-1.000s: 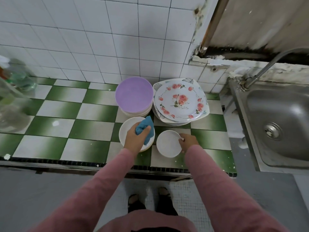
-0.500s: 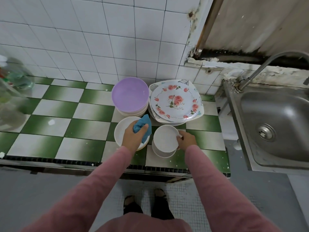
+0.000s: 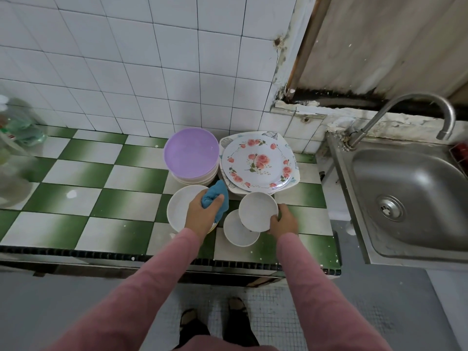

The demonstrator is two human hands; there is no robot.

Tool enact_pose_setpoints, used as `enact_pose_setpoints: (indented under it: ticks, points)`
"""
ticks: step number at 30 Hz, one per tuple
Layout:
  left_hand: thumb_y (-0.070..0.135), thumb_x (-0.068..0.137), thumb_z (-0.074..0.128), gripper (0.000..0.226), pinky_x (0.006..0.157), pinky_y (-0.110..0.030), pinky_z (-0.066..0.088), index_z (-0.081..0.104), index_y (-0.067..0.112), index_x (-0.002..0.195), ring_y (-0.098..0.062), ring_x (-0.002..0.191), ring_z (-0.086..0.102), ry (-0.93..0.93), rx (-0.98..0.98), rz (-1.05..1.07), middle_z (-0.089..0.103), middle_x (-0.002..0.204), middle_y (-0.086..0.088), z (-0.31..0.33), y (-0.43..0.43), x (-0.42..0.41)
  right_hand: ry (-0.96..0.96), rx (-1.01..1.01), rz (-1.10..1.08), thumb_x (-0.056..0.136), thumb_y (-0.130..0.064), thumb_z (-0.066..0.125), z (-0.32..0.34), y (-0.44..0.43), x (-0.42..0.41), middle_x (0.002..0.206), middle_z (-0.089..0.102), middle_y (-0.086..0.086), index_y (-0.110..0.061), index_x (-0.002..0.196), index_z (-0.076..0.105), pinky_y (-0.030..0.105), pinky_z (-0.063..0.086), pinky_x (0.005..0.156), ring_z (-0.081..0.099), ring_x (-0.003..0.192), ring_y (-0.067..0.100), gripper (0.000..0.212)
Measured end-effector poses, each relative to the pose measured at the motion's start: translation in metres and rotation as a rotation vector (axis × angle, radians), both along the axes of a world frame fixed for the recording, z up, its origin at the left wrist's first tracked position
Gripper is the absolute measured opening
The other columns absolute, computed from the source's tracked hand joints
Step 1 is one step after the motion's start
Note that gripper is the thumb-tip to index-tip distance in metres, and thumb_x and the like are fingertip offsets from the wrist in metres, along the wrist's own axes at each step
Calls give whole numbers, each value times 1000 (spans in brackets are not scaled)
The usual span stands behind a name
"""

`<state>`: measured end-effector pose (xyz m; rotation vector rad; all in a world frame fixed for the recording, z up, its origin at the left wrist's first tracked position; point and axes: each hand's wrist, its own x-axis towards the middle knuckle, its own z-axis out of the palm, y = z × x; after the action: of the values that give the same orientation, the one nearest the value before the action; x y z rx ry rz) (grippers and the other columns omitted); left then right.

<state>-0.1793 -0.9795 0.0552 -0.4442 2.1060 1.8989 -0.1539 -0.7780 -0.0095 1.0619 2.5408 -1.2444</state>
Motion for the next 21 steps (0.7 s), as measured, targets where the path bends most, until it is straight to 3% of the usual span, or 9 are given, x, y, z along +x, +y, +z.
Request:
enact_pose_setpoints:
  ticks: [15, 21]
  points:
    - [29, 95, 62, 37, 93, -35, 52, 56, 16, 129, -18, 105, 59, 33, 21, 8, 62, 115, -3, 3, -2, 0, 21, -47, -149, 92, -1, 46, 8, -12, 5, 103, 55, 10, -13, 119, 50, 55, 59, 79, 61, 92, 39, 30]
    - [31, 95, 62, 39, 97, -41, 52, 55, 17, 131, -20, 107, 58, 26, -7, 5, 61, 118, -4, 1, -4, 0, 6, -64, -170, 92, -1, 46, 7, -17, 11, 101, 54, 11, -12, 114, 44, 55, 59, 79, 62, 89, 40, 25]
